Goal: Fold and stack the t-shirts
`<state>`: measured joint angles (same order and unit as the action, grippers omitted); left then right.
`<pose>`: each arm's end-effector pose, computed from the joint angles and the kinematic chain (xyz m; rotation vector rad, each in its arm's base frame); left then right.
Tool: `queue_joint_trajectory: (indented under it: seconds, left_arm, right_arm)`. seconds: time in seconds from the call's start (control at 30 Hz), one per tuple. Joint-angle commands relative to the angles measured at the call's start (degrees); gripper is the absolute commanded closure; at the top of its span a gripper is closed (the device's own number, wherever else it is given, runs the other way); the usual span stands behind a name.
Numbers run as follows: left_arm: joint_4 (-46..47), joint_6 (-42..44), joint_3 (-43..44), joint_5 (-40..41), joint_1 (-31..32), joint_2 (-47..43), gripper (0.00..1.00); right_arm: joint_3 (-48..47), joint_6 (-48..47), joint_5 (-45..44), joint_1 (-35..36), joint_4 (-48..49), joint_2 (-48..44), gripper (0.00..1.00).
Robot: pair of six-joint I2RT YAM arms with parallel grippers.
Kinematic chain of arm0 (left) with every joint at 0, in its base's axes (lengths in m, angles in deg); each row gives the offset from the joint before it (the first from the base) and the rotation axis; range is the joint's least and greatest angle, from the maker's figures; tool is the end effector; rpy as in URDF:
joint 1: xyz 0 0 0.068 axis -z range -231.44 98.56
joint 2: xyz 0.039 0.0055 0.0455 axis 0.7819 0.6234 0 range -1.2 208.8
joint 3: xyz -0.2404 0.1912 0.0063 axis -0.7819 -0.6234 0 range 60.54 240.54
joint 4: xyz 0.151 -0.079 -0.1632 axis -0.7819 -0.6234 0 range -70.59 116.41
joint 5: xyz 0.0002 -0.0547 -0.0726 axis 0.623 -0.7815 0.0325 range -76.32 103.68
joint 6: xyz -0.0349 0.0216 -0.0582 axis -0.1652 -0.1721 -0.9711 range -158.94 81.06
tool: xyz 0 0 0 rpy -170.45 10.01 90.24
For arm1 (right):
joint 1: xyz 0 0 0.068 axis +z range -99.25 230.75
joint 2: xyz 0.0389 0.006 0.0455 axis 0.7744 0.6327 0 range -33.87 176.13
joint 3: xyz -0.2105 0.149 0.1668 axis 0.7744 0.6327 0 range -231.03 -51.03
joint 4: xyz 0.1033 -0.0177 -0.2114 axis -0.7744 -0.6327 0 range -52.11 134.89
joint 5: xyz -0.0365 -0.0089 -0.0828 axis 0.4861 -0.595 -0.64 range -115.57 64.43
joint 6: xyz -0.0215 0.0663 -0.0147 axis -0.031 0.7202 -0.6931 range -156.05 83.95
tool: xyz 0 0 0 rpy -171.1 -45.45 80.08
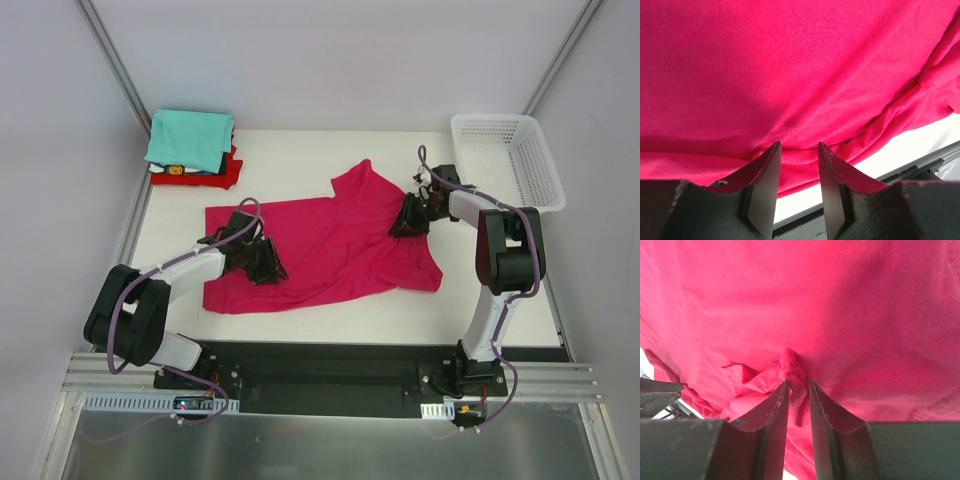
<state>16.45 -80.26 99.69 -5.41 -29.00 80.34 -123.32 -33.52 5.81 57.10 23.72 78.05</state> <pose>0.2295 -0.1154 0.2050 -0.2824 2.6160 -0.8481 0.3922 0.0744 0.1904 -0.2741 2.5667 0.7728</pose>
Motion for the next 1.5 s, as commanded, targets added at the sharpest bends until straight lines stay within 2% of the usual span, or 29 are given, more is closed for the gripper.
queue_joint_trajectory:
  seconds: [0.0,0.03,0.17,0.47,0.77,0.9,1.0,1.23,1.47]
  left_arm:
    - [-0.9,0.5,1.0,-0.8,0.0,0.2,0.65]
    - [-0.9,0.5,0.8,-0.8,-0.1,0.2,0.64]
    - [-0.9,0.5,-0.7,-0.8,-0.5,0.0,0.62]
    - [-2.9,1.0,-4.0,-0.6,-8.0,-4.5,0.59]
    - [-6.6,1.3,-4.4,0.5,-10.2,-7.3,0.58]
    - [-10.4,-2.0,-5.1,3.4,-10.8,-9.4,0.57]
    - [-11.7,-1.5,-5.4,6.3,-10.9,-11.1,0.56]
    - [-16.7,0.7,1.3,12.6,-13.7,-8.7,0.55]
    - [-18.1,0.9,4.6,16.8,-17.2,-5.3,0.60]
  right_arm:
    - [-0.7,0.6,1.7,0.7,1.1,-2.0,0.75]
    - [-0.7,0.6,1.6,0.9,1.3,-2.1,0.76]
    - [-0.3,0.8,0.9,1.0,1.2,-2.6,0.99]
    - [1.9,0.6,-1.9,-2.2,1.0,-6.0,0.99]
    - [2.3,1.1,-1.5,-3.7,1.5,-6.9,0.99]
    - [2.4,1.1,-0.5,-3.8,1.7,-6.5,0.99]
    - [2.5,1.1,0.0,-3.7,1.8,-6.4,0.99]
    - [2.6,1.0,0.5,-3.7,1.9,-6.4,0.99]
    - [2.9,0.9,0.8,-3.5,2.0,-7.1,0.99]
